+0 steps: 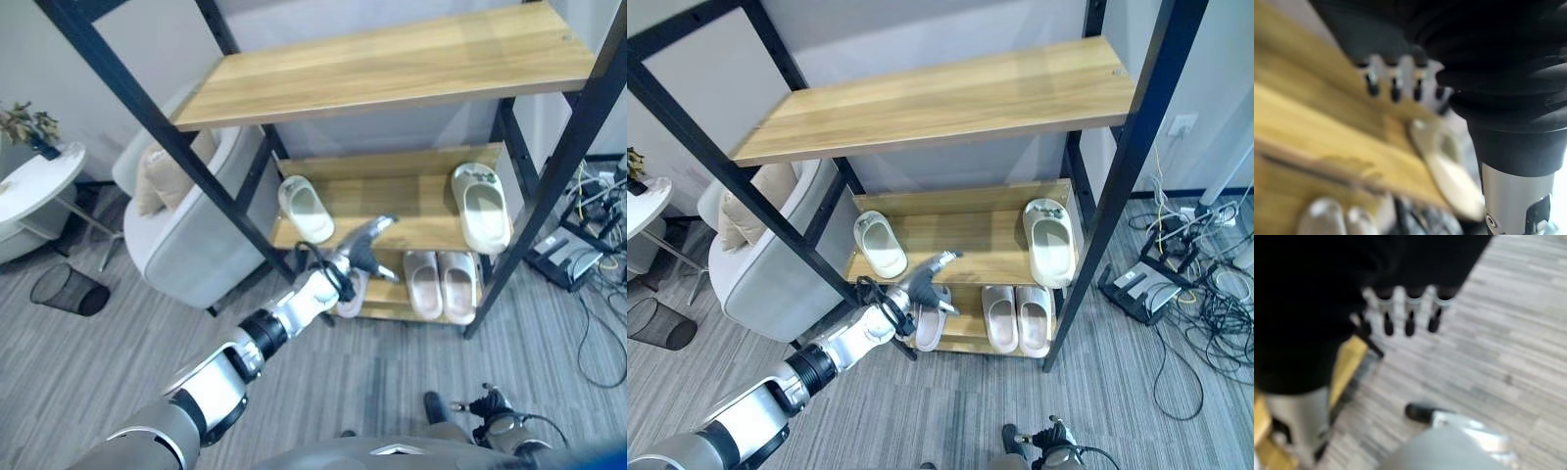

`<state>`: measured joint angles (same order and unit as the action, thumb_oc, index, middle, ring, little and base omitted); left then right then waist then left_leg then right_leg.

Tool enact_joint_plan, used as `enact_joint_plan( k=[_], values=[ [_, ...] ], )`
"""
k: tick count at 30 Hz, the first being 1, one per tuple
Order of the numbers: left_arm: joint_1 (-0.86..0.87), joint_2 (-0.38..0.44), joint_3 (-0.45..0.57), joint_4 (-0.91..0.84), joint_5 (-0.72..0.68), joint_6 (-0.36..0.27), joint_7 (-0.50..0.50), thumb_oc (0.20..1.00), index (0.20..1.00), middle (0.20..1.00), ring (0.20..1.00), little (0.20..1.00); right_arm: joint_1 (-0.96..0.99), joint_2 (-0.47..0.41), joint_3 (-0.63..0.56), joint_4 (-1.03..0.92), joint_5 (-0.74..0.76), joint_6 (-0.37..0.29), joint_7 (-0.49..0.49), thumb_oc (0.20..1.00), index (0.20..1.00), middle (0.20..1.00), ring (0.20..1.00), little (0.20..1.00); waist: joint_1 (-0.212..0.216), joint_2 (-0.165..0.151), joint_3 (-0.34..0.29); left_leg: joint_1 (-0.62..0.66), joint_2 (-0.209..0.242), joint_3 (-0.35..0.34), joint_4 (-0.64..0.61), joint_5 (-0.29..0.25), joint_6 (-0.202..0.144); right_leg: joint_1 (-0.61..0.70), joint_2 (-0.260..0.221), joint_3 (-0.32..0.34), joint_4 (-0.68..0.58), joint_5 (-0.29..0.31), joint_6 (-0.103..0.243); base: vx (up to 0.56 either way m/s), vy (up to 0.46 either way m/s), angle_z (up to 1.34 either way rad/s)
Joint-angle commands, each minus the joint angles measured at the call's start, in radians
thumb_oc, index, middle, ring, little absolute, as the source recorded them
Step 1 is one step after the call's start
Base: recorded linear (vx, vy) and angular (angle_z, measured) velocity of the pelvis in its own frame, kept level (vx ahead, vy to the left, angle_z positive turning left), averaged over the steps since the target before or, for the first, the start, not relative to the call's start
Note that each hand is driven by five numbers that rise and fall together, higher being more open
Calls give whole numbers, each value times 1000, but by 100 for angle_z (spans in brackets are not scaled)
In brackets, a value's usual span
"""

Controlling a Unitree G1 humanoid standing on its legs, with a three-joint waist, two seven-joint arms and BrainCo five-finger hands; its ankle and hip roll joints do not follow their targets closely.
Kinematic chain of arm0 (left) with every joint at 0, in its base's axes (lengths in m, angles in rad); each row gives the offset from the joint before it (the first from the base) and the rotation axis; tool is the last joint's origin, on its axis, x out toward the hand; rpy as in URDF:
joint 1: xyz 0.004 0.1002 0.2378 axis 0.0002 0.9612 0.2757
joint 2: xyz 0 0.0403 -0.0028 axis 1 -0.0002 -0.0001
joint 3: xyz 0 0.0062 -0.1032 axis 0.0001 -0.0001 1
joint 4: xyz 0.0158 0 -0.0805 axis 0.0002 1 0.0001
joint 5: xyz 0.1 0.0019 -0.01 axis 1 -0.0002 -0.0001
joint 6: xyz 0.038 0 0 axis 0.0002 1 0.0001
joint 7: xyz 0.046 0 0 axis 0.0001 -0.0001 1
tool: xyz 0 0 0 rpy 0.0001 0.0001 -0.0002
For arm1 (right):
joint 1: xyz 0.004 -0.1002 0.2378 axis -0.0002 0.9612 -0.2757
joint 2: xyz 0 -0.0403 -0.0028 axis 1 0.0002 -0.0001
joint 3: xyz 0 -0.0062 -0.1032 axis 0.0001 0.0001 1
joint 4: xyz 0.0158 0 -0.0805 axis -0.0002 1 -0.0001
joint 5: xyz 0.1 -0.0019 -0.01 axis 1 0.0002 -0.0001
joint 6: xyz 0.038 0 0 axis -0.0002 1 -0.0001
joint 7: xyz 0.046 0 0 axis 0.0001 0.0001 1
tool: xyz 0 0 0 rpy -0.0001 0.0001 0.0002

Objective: Arrange the slippers neatly on the shoe rack.

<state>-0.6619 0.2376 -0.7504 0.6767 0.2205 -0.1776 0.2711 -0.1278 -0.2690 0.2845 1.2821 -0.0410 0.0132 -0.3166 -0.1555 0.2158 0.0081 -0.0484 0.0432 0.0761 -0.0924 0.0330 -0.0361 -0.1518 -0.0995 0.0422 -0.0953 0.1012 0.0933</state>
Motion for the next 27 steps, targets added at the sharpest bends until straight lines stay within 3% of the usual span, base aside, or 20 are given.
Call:
enact_joint_plan(
  k=[1,7,14,27],
  values=[
    [-145,18,61,101,44,18,123,1000,1000,1000,1000,1000,-66,18,19,66,44,-23,-36,1000,1000,1000,1000,1000,-3,-79,1,-48,-28,-42,5,-26,-38,-15,-72,8,40,-61,71,-35,-11,-1],
    [-227,45,102,187,67,45,216,1000,1000,1000,1000,1000,-89,14,35,74,60,-36,-51,1000,1000,1000,1000,1000,-1,-65,12,-100,-25,-36,5,-8,-41,-81,-66,24,58,-56,66,-30,-19,-10],
    [-375,128,123,348,53,85,275,1000,1000,1000,1000,1000,-119,19,58,68,107,-69,-61,1000,1000,1000,1000,1000,14,-85,35,-199,0,-46,5,27,-57,-188,-52,21,81,-47,60,-23,-61,-2],
    [-465,243,156,341,11,92,302,1000,1000,1000,1000,1000,-134,30,69,51,135,-89,-57,1000,1000,1000,1000,1000,27,-110,62,-279,17,-61,5,48,-67,-267,-38,18,87,-35,56,-6,-17,0]
  ],
)
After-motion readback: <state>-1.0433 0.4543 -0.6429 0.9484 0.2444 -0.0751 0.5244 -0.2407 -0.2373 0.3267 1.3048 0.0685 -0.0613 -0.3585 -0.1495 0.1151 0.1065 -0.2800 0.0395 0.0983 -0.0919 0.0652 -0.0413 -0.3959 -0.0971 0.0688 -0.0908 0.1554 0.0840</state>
